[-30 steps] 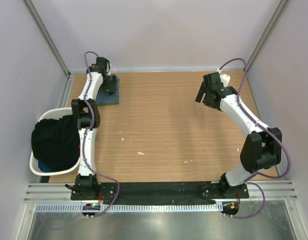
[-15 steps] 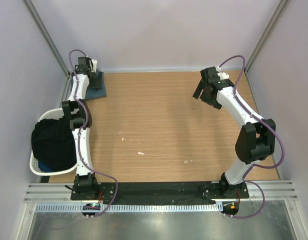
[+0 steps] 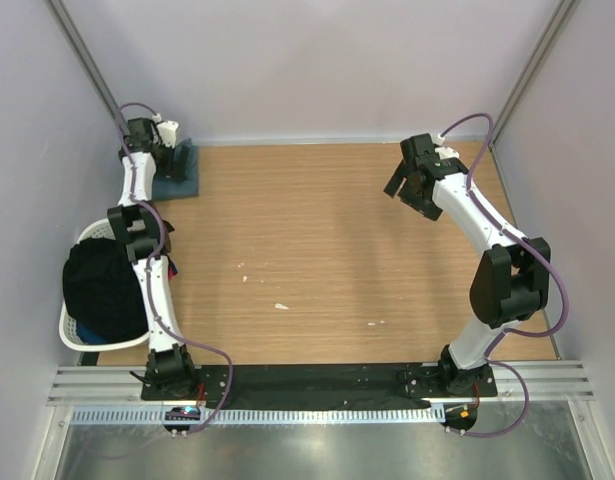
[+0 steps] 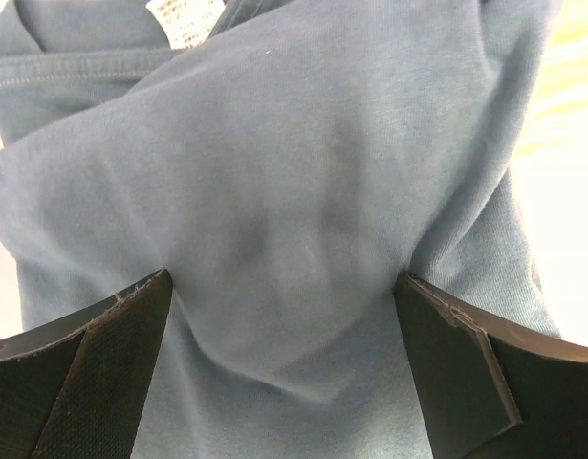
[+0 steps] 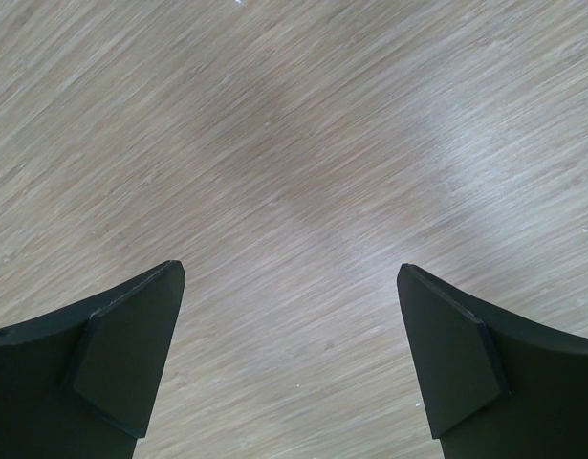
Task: Fold and stack the t-shirts
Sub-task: Neatly place the folded tshirt to the corner
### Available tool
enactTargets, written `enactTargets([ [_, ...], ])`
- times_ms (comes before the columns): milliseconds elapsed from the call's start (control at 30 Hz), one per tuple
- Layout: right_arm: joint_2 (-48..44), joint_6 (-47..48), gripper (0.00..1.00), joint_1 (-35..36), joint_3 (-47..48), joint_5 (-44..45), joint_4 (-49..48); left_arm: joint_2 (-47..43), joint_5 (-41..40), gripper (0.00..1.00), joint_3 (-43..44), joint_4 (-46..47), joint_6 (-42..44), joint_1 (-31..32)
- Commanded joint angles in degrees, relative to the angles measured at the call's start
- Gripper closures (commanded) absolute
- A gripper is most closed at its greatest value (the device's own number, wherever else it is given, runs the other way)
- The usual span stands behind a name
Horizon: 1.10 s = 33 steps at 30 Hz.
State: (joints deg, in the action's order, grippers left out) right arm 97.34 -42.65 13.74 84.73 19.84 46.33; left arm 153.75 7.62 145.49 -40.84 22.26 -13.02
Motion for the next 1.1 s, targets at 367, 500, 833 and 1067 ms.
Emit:
enactTargets([
  [367, 1.5, 4.2, 0.0, 0.0, 4.6, -2.6, -2.0, -3.2, 6.6, 0.0, 1.5, -4.2, -1.3, -3.2],
  [500, 0.4, 8.1, 0.0, -0.1, 6.4, -2.0, -2.8, -11.8, 6.1, 0.0, -7.7, 3.5, -8.8, -1.9],
  [833, -13.8, 10.6, 0.0, -0.1, -9.3, -5.2, -15.5, -35.2, -0.1, 0.0, -41.9, 37.9, -35.4, 0.4],
  [1067, -21.3, 12.9, 0.0, -0.1, -17.4, -6.1, -18.7, -32.3, -1.3, 0.04, -35.7, 37.1, -42.7, 1.3],
])
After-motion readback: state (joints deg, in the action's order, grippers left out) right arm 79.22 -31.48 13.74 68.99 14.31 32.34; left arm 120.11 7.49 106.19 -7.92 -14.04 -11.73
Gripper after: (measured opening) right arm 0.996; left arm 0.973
